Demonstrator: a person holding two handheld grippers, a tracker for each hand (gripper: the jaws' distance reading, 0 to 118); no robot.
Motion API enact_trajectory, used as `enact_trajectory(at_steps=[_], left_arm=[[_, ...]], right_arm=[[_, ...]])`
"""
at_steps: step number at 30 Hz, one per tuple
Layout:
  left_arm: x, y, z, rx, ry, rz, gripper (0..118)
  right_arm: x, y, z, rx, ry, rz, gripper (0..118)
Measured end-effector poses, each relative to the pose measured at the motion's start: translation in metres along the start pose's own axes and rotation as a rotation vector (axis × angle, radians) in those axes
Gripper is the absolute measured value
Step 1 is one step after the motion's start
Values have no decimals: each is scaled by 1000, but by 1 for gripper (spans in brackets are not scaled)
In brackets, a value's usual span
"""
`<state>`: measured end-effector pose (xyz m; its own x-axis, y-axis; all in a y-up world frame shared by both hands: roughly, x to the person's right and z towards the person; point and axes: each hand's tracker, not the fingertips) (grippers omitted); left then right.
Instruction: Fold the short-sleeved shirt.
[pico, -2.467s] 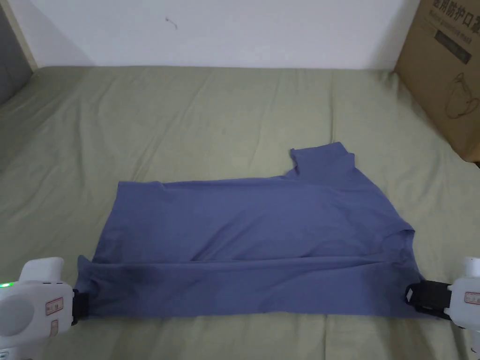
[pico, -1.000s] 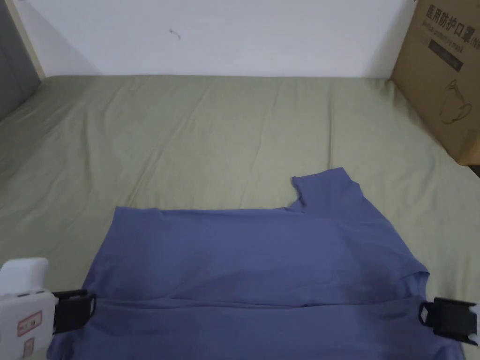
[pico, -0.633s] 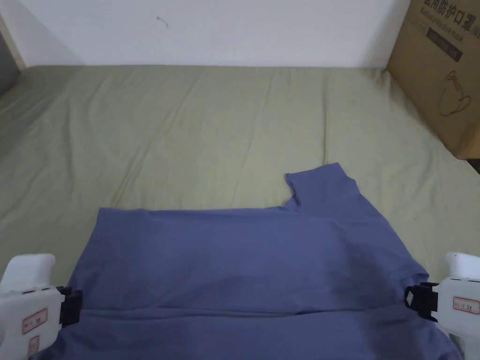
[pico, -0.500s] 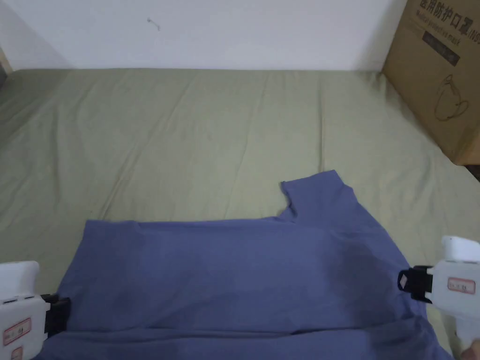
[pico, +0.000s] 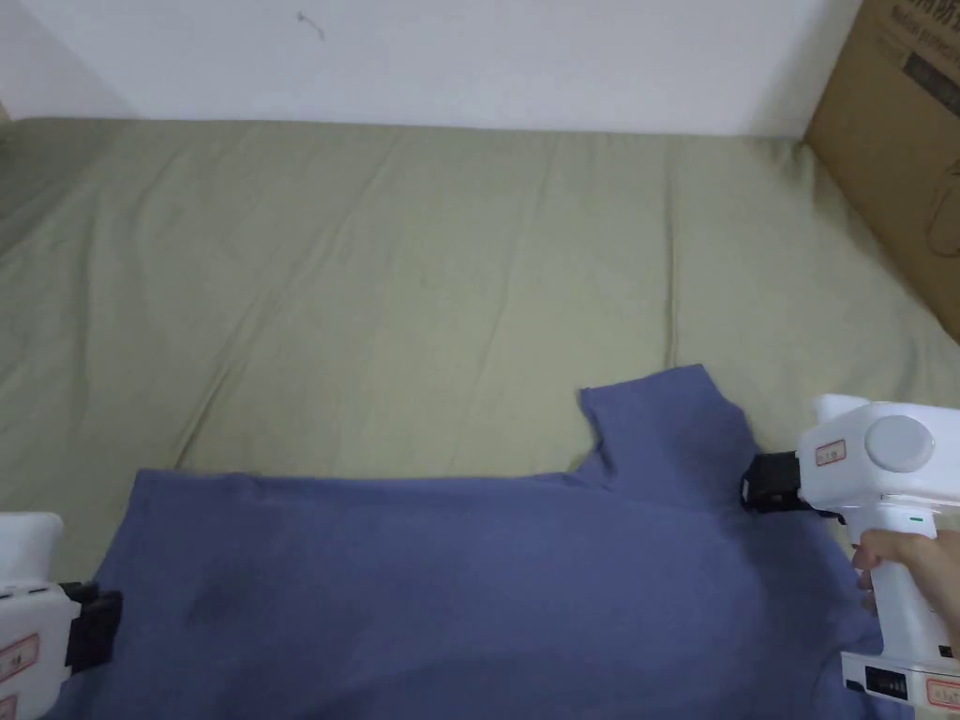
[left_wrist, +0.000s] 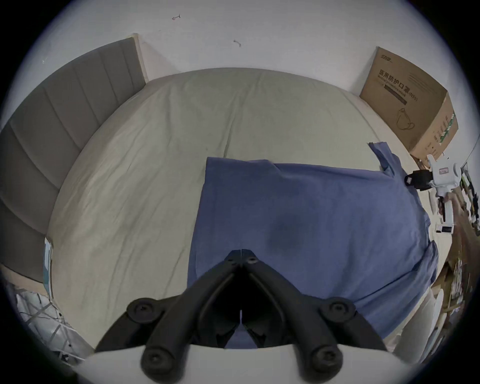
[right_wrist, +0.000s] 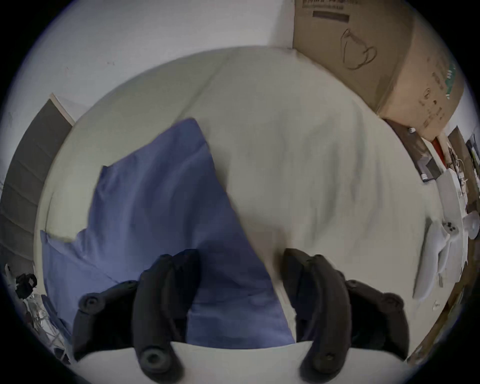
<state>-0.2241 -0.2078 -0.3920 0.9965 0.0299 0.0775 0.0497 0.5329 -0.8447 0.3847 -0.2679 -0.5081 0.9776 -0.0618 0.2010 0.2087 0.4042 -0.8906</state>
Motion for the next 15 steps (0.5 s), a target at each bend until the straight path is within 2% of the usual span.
enact_trajectory(at_steps=[1,2,3,4,5,14,15], left_arm=[[-2,2,-1,-3,3,0,0],[-3,2,-1,-6,6,2,0],[-3,2,-1,-8,7,3,0],[-3,1,-1,-7,10,1,0],[-4,3,-1,-8,9,3,0],[-3,26,2,33,22,12,0],[-5,36,-2,38,25,20,4]], right_arm=[[1,0,2,11,11,2,57],[1,1,10,13,14,0,36],[-11,-6,34,41,2,14,0],[-14,-8,41,54,8,26,0],[-15,-9,44,48,44,-1,0],[-26,2,57,59,25,48,0],[-25,4,54,59,24,51,0]])
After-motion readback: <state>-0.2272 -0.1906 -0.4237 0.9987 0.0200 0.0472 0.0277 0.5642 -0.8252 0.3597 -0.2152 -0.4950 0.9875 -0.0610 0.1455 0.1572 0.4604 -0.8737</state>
